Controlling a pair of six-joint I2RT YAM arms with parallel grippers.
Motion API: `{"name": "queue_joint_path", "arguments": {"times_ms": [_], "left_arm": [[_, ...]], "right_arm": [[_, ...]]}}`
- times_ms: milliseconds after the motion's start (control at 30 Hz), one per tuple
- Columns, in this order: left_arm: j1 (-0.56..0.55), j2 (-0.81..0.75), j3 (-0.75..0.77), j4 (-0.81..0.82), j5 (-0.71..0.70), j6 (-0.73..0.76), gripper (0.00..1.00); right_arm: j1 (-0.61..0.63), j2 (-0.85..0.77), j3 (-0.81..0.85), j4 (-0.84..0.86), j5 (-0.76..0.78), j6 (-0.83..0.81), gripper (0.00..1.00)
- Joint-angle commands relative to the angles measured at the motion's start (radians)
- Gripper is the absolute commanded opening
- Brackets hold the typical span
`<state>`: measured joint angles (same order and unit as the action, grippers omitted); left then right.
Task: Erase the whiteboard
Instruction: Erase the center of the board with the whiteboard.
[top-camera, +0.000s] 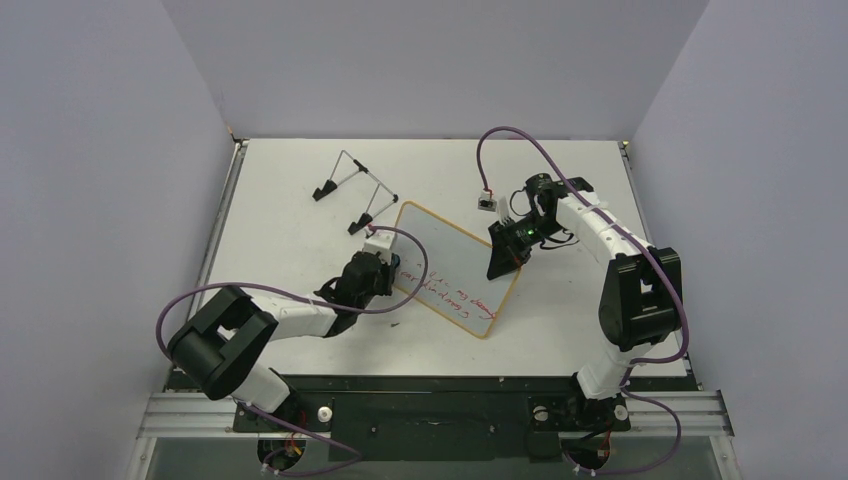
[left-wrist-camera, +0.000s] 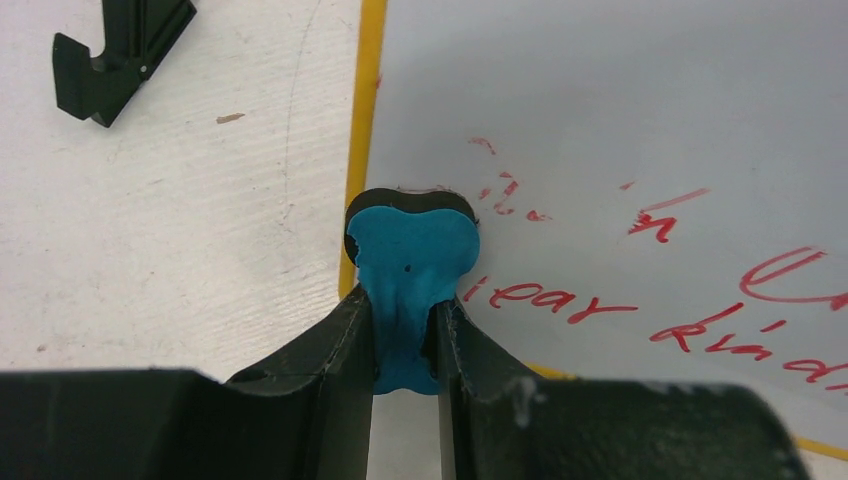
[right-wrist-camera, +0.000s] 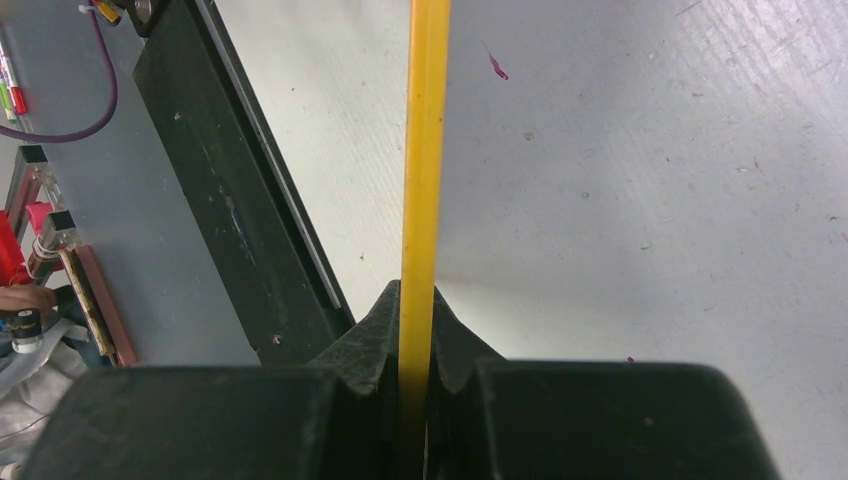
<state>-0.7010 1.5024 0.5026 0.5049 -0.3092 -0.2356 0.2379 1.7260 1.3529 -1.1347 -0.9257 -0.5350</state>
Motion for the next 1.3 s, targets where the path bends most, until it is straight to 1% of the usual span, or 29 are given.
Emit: {"name": "queue_joint_path", "arguments": {"times_ms": [0, 133, 233, 300, 433, 500, 667, 733, 867, 967, 1067, 1167, 1267], "left_arm": [[-0.049, -0.001, 0.006, 0.043, 0.102, 0.013, 0.0], [-0.098, 0.038, 0.031, 0.061, 0.134, 0.031, 0.0], [-0.102, 0.051, 0.049, 0.064, 0.125, 0.024, 0.0], [-0.082, 0.047, 0.057, 0.054, 0.109, 0.004, 0.0], [0.002, 0.016, 0.049, 0.061, 0.107, -0.038, 0.0], [0.039, 0.007, 0.057, 0.049, 0.099, -0.035, 0.0], [0.057, 0.022, 0.084, 0.039, 0.102, -0.031, 0.0], [0.049, 0.035, 0.088, 0.057, 0.135, -0.026, 0.0], [-0.001, 0.058, 0.105, 0.07, 0.19, -0.01, 0.0], [-0.062, 0.082, 0.118, 0.074, 0.192, -0.001, 0.0], [-0.088, 0.097, 0.12, 0.09, 0.178, -0.011, 0.0], [-0.065, 0.098, 0.107, 0.091, 0.153, -0.03, 0.0], [0.006, 0.06, 0.09, 0.077, 0.135, -0.045, 0.0]], "right_arm": [[0.017, -0.027, 0.0, 0.005, 0.027, -0.048, 0.0], [0.018, -0.027, -0.001, 0.005, 0.027, -0.048, 0.0], [0.019, -0.029, -0.001, 0.005, 0.027, -0.048, 0.0], [0.019, -0.028, -0.001, 0.005, 0.027, -0.048, 0.0], [0.018, -0.028, -0.001, 0.005, 0.026, -0.049, 0.0], [0.019, -0.028, -0.001, 0.005, 0.026, -0.049, 0.0], [0.018, -0.029, -0.001, 0.005, 0.026, -0.049, 0.0], [0.017, -0.027, 0.0, 0.004, 0.027, -0.049, 0.0], [0.02, -0.025, -0.001, 0.004, 0.028, -0.049, 0.0], [0.021, -0.026, -0.001, 0.005, 0.028, -0.049, 0.0], [0.02, -0.025, -0.001, 0.006, 0.028, -0.049, 0.0], [0.019, -0.026, -0.001, 0.004, 0.027, -0.049, 0.0], [0.02, -0.026, -0.001, 0.005, 0.027, -0.049, 0.0]]}}
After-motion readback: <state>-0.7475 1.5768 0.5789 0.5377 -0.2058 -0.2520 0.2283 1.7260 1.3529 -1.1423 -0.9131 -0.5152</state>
